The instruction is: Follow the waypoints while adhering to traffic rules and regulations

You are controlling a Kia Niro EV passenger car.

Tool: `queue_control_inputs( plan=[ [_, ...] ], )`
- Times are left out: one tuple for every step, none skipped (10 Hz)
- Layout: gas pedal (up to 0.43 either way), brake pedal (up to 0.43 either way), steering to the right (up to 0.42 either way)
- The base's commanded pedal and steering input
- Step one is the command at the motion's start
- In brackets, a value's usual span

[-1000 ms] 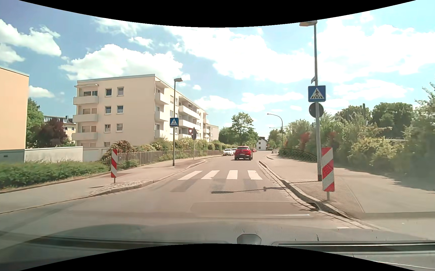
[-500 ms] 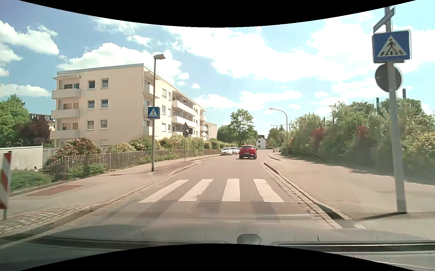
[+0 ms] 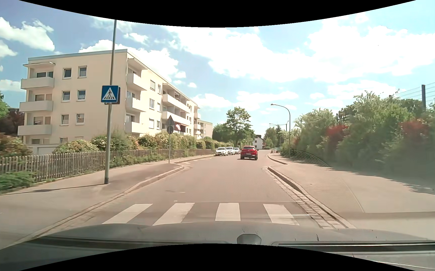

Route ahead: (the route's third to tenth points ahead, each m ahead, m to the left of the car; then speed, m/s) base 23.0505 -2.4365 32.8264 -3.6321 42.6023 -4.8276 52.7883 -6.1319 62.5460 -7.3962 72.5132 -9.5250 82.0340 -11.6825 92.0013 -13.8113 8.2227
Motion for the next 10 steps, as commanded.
queue_control_inputs(
  plan=[
    [0.059, 0.006, 0.019],
    [0.059, 0.006, 0.019],
    [0.059, 0.006, 0.019],
    [0.059, 0.006, 0.019],
    [0.059, 0.006, 0.019],
    [0.059, 0.006, 0.019],
    [0.059, 0.006, 0.019],
    [0.059, 0.006, 0.019],
    [0.059, 0.006, 0.019],
    [0.059, 0.006, 0.021]
  ],
)
